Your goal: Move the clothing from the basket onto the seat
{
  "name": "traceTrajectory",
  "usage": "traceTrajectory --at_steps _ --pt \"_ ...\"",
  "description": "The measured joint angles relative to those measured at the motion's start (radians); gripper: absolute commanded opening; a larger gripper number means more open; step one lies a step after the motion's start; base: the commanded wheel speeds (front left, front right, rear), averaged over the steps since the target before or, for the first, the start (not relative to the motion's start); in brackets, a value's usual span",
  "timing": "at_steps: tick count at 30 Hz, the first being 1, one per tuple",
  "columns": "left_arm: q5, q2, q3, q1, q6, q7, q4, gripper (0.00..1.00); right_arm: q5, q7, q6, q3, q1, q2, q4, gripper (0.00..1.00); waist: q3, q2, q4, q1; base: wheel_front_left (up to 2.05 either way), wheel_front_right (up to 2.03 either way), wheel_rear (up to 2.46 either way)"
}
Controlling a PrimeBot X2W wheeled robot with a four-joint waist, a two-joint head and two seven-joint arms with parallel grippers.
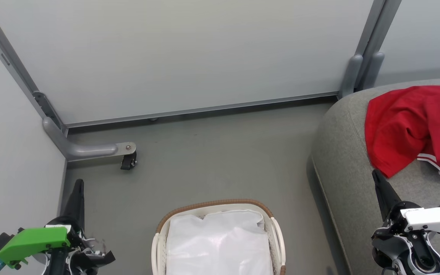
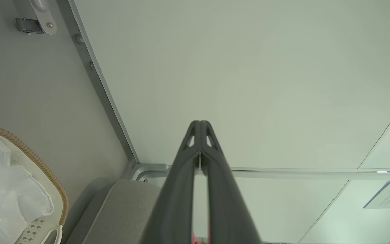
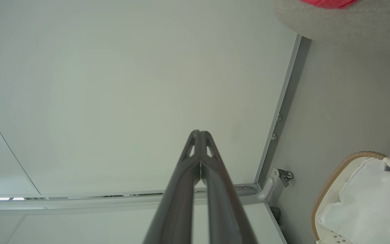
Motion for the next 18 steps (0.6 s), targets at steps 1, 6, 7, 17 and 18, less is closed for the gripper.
traceTrajectory --at_steps 1,6,7,17,18 --pt "-0.006 0.000 0.001 0.000 0.000 0.001 -0.002 0.00 0.007 0.002 0.000 -0.001 0.000 0.000 -0.001 0.00 -0.001 0.0000 0.000 0.0000 0.00 0.00 0.00" --pt "-0.006 0.000 0.001 -0.003 0.000 0.001 -0.002 0.00 0.007 0.002 0.000 -0.001 0.000 0.000 -0.002 0.00 -0.001 0.0000 0.000 0.0000 0.00 0.00 0.00" --pt "-0.006 0.000 0.001 -0.003 0.000 0.001 -0.002 0.00 0.007 0.002 0.000 -0.001 0.000 0.000 -0.002 0.00 -0.001 0.0000 0.000 0.0000 0.00 0.00 0.00" --pt "-0.006 0.000 0.001 -0.003 0.000 0.001 -0.003 0.00 0.007 0.002 0.000 -0.001 0.000 0.000 -0.002 0.00 -0.001 0.0000 0.000 0.0000 0.00 0.00 0.00" --pt "-0.006 0.000 0.001 -0.003 0.000 0.001 -0.003 0.00 0.007 0.002 0.000 -0.001 0.000 0.000 -0.002 0.00 -0.001 0.0000 0.000 0.0000 0.00 0.00 0.00"
